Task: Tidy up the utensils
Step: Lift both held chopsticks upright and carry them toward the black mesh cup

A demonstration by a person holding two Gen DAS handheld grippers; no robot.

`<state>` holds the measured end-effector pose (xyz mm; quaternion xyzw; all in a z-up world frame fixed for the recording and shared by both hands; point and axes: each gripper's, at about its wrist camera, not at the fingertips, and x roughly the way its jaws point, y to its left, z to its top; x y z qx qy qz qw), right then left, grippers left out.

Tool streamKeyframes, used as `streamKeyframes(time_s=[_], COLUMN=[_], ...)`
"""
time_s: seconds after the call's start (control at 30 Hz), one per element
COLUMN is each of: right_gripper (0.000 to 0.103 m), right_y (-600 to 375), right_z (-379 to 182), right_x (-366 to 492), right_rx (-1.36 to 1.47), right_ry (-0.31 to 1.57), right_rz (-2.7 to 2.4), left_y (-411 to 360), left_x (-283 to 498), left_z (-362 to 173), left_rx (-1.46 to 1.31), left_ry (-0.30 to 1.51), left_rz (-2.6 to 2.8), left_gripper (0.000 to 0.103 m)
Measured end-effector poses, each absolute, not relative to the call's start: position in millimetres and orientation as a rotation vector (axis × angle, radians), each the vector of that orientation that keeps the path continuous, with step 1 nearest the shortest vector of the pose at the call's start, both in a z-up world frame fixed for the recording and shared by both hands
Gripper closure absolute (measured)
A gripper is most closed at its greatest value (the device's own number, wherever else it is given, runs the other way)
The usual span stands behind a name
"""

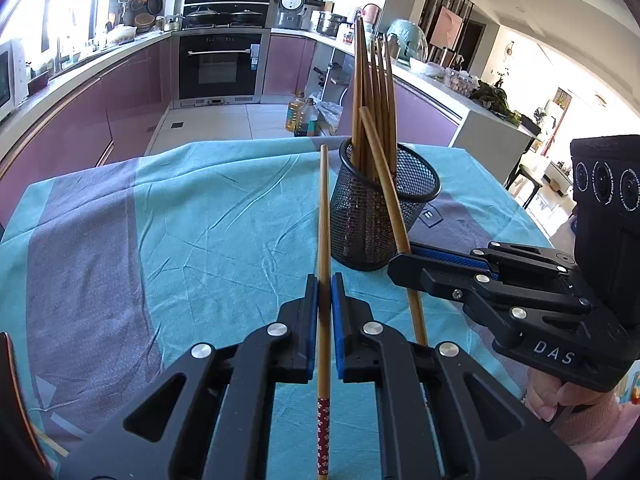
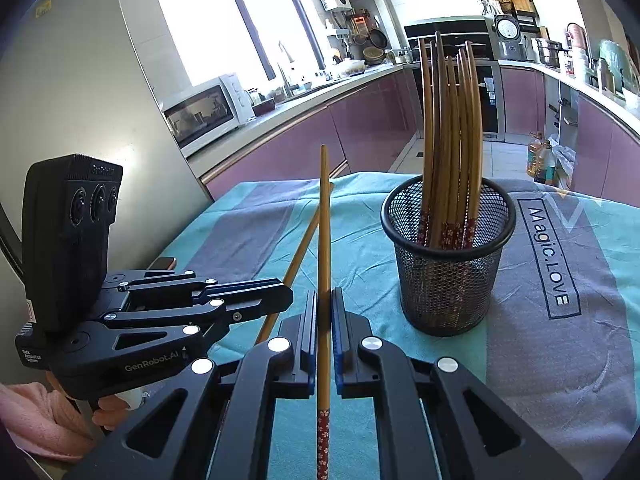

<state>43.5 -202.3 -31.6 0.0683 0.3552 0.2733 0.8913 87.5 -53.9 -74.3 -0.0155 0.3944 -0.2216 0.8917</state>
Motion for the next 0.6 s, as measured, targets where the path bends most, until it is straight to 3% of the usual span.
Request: streamKeyframes(time_s=[0.6], right_gripper=[0.097], right_y=[-216], right_z=[-17], right_x=[39], right_rx=[0.175], right_ry=[0.7], right_rz=[0.564], left_y=[-54], left_x=[81], left_z=[-59], left_rx=[-0.056], left_ry=[0.783], left_rz=[-0.494], left_gripper=[0.096])
